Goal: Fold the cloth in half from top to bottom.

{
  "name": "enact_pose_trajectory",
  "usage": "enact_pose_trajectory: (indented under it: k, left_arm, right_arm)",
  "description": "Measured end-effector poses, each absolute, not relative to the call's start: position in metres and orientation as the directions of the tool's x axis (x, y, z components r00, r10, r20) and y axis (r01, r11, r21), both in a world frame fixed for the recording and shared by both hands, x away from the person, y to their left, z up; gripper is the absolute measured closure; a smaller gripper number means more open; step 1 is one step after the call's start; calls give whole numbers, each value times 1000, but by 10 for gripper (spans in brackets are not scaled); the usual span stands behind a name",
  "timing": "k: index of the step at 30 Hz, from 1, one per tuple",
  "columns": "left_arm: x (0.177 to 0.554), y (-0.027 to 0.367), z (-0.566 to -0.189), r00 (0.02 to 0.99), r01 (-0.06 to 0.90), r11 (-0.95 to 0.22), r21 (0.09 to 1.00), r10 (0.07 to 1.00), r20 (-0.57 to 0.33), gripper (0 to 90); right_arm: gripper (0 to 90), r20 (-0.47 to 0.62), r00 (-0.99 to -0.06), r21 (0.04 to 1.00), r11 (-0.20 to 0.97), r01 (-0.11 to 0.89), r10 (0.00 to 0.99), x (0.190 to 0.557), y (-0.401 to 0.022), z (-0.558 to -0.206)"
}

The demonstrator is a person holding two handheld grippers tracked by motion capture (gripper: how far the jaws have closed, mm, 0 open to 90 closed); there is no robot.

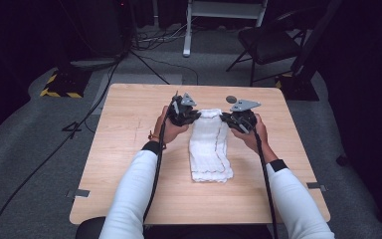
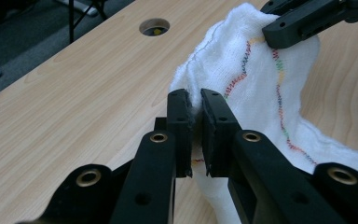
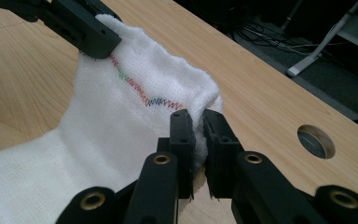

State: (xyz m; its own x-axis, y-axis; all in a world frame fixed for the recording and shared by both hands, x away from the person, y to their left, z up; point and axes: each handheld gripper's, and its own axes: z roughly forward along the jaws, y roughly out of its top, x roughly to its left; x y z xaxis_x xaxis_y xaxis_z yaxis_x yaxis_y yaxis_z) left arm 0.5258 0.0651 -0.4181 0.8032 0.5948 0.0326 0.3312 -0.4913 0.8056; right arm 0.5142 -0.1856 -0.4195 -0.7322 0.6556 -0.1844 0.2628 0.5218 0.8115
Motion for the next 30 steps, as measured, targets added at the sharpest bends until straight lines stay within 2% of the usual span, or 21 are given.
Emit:
enact_pose_trajectory:
  k: [30]
  left_arm:
    - [475, 74, -426, 884, 263, -525, 809, 466, 15, 825]
  right_arm:
    - [830, -110, -836, 834, 508, 217, 538, 461, -207, -430]
